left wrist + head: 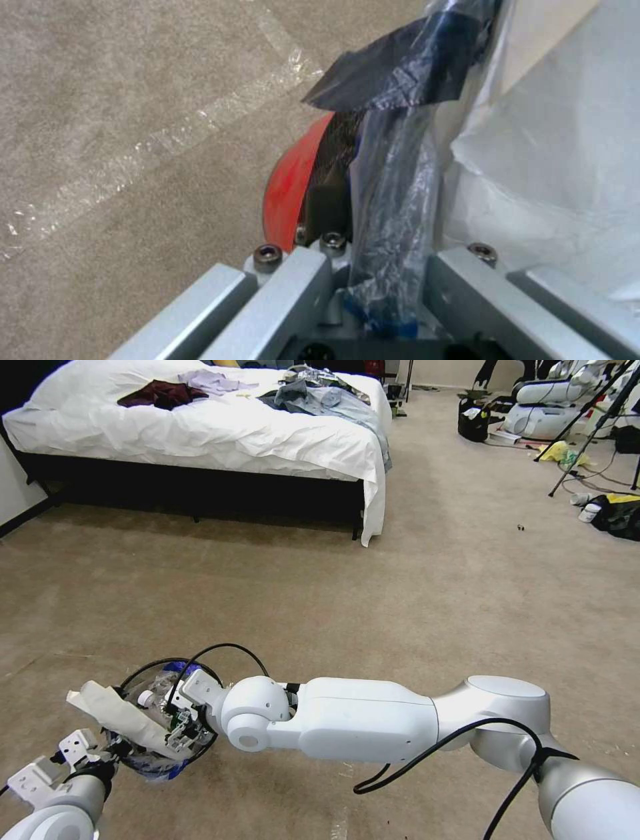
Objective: Pick up the trash bin and place the garbage on the floor into it.
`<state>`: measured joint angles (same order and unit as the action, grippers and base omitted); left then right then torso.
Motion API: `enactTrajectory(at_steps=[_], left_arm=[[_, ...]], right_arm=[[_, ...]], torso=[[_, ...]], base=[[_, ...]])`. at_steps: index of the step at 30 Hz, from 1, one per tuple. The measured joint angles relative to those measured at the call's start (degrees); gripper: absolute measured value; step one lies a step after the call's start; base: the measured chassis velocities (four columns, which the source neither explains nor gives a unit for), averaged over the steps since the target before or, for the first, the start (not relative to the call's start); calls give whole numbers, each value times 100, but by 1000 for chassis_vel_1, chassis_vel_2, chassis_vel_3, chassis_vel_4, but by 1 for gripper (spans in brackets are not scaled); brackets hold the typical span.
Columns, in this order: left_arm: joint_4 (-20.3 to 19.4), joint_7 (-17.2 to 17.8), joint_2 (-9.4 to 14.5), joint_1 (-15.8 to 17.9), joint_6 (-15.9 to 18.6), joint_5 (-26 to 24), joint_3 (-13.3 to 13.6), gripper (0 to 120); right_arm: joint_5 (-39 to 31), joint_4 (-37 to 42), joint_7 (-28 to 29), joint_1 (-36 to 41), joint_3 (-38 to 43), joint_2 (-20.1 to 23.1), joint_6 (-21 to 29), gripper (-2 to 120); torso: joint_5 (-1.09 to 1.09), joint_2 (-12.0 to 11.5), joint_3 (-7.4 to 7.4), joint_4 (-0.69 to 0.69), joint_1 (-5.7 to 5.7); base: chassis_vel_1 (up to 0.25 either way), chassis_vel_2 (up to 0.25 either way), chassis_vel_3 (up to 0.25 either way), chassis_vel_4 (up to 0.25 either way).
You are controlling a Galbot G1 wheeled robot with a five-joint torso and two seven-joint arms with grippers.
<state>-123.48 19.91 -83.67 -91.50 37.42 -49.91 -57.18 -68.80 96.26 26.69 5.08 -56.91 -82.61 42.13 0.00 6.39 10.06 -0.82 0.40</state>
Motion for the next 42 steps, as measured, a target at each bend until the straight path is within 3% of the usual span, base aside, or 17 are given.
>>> enactTrajectory(at_steps=[30,42], left_arm=[[74,4,13,19,5,11,-11,0],[130,29,62,40,32,-18,-11,0]], right_arm=[[-421,908,149,-322,559,325,0,98],[-531,1305,40,-416,1410,687,0,98]], torso=[[0,0,0,0,0],[0,0,0,0,0]], base=[[0,0,0,0],[0,0,0,0]])
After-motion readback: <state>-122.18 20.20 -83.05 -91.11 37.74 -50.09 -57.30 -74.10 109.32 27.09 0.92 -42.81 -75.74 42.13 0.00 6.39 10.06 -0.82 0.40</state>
